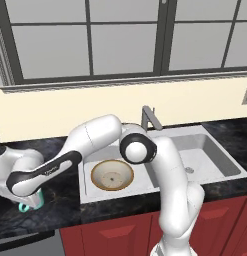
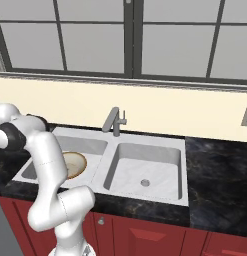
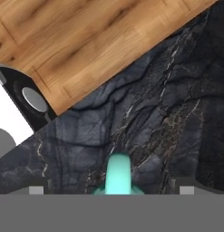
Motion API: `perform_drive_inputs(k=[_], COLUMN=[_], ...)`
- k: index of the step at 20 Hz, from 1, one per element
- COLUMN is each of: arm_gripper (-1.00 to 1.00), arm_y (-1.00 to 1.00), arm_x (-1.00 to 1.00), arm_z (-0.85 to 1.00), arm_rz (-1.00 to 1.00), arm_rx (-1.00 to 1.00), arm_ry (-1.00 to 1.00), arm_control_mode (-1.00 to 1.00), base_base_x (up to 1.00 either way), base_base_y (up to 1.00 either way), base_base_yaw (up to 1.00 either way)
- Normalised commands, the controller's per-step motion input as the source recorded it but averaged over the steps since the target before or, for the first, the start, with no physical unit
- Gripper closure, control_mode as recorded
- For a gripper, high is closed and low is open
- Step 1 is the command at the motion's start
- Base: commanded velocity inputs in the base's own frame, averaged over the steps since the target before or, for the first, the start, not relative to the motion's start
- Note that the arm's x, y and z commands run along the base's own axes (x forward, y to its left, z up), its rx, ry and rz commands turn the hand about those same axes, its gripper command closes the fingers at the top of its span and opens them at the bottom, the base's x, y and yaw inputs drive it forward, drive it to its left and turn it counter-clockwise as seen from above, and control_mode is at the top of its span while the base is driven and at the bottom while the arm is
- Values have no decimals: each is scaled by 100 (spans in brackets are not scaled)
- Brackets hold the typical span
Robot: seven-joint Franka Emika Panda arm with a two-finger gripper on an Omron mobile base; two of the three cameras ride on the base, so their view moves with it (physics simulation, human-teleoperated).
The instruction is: Place the bowl in the left basin and the mug in the right basin of the sink.
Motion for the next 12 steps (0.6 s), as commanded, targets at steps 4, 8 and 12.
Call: perform_drive_inputs(k=[4, 8, 12], arm_gripper=[-100, 100, 100], arm_y=[0, 0, 0], arm_x=[1, 5, 6], arm_z=[-14, -13, -12], arm_rz=[0, 0, 0], arm_rx=[0, 0, 0], arm_ry=[0, 0, 0], arm_control_mode=[-100, -100, -100], base_base_x=[0, 0, 0], base_base_y=[0, 0, 0], base_base_yaw=[0, 0, 0])
